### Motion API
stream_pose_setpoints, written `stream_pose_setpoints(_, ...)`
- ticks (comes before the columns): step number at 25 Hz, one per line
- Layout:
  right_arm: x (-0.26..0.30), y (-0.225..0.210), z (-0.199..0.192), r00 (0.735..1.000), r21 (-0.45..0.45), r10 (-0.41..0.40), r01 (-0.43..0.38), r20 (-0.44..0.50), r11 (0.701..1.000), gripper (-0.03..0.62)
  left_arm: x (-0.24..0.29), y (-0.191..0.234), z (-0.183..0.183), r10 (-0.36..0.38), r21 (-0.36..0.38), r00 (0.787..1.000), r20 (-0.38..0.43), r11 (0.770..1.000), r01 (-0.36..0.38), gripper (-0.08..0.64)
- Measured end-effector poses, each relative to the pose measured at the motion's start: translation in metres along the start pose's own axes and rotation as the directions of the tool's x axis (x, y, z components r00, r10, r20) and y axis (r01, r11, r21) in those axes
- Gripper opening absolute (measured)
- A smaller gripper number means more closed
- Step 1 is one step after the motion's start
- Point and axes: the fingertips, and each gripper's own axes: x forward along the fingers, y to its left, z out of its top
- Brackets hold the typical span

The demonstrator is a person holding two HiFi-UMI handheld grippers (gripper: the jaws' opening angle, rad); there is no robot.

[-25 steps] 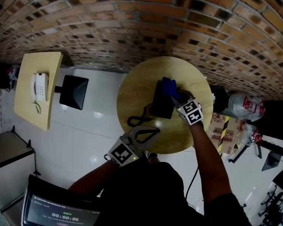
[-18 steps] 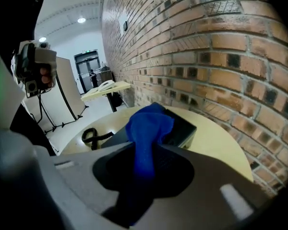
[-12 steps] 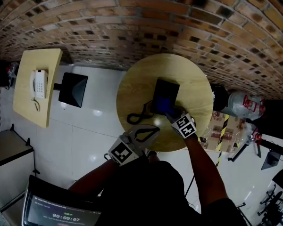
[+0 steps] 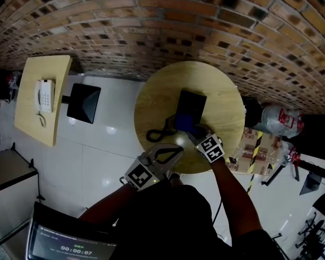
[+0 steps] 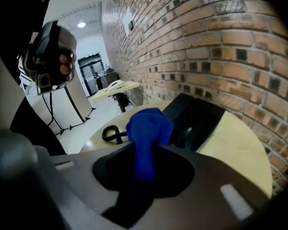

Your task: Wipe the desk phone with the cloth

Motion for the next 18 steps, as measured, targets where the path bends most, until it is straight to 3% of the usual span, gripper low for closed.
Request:
stream_pose_setpoints(5,-0.009,-0.049,0.067,0.99,-0.037,-0.081,0.085,0.114,0.996,0.092,-0.008,0.004,-0.002,0.014,0.003,1.0,-0.003,1.0,-0.014,-0.008)
stream_pose_setpoints(9,0.007,-0.084,0.098,0.989,-0.059,-0.11,0.116,0.1,0.991,0.092,-0.019,0.009,-0.001,0.041,-0.017,0.999,0.004,0.999,-0.04,-0.008)
stream_pose_setpoints(13,0.029,-0.101,0.109,0.992,-0.105,-0.117,0.122,0.058,0.987,0.092,-0.029,0.017,-0.007,0.064,-0.03,0.998,0.0,0.998,-0.064,-0.009)
stream_pose_setpoints(18,0.041,-0.086,0.097,0.995,-0.158,-0.098,0.099,0.009,0.983,0.092,-0.033,0.023,-0.008,0.077,-0.04,0.997,0.015,0.996,-0.076,-0.008)
